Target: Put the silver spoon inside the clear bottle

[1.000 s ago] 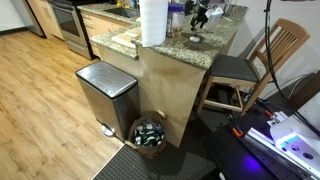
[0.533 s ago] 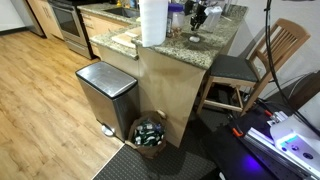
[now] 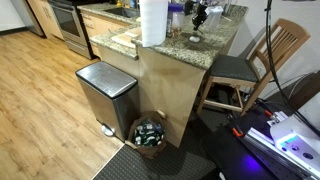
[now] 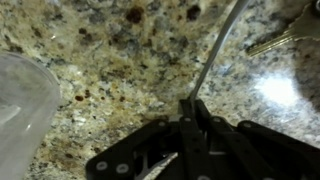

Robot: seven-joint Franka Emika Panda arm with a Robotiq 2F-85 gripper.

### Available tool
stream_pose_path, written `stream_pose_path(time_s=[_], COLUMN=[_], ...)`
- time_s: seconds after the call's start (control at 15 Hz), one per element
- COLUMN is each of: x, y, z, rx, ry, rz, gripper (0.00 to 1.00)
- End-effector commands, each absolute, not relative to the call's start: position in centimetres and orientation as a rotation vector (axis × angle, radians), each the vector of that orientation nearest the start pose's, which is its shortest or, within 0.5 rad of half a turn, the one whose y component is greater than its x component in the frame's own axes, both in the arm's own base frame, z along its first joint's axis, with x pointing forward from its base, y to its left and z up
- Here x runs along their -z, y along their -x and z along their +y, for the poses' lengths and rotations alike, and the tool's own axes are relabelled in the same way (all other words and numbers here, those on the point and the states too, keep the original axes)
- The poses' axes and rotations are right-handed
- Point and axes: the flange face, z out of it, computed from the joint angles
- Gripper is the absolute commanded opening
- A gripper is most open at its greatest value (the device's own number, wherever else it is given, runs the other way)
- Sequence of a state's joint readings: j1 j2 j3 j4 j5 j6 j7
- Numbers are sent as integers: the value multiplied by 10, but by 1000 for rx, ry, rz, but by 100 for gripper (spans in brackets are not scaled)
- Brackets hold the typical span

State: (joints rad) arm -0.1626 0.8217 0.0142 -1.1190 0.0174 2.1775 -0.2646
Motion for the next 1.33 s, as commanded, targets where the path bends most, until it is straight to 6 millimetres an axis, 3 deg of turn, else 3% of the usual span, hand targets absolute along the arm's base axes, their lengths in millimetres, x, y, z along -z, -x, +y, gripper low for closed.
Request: stream_pose_path(time_s=[0.0, 0.13, 0.27, 0.47, 0.6, 0.73, 0.8, 0.87, 0.93, 1.0, 1.27], x=[-350, -378, -422, -503, -562, -617, -635, -613, -629, -633, -610], y=[-778, -780, -782, -779, -766, -744, -736, -760, -752, -751, -760], z=[-123, -109, -86, -50, -35, -35, -38, -30, -30, -30, -29], rx=[388, 470, 628, 950, 1174, 1376, 1466, 1372, 1404, 1401, 1358], ry=[3134, 3144, 3135, 3085, 3011, 2930, 2879, 2917, 2903, 2904, 2920], rz=[-136, -187, -262, -318, -279, -189, -132, -204, -192, -192, -196], gripper=[0, 0, 0, 0, 0, 0, 0, 0, 0, 0, 0])
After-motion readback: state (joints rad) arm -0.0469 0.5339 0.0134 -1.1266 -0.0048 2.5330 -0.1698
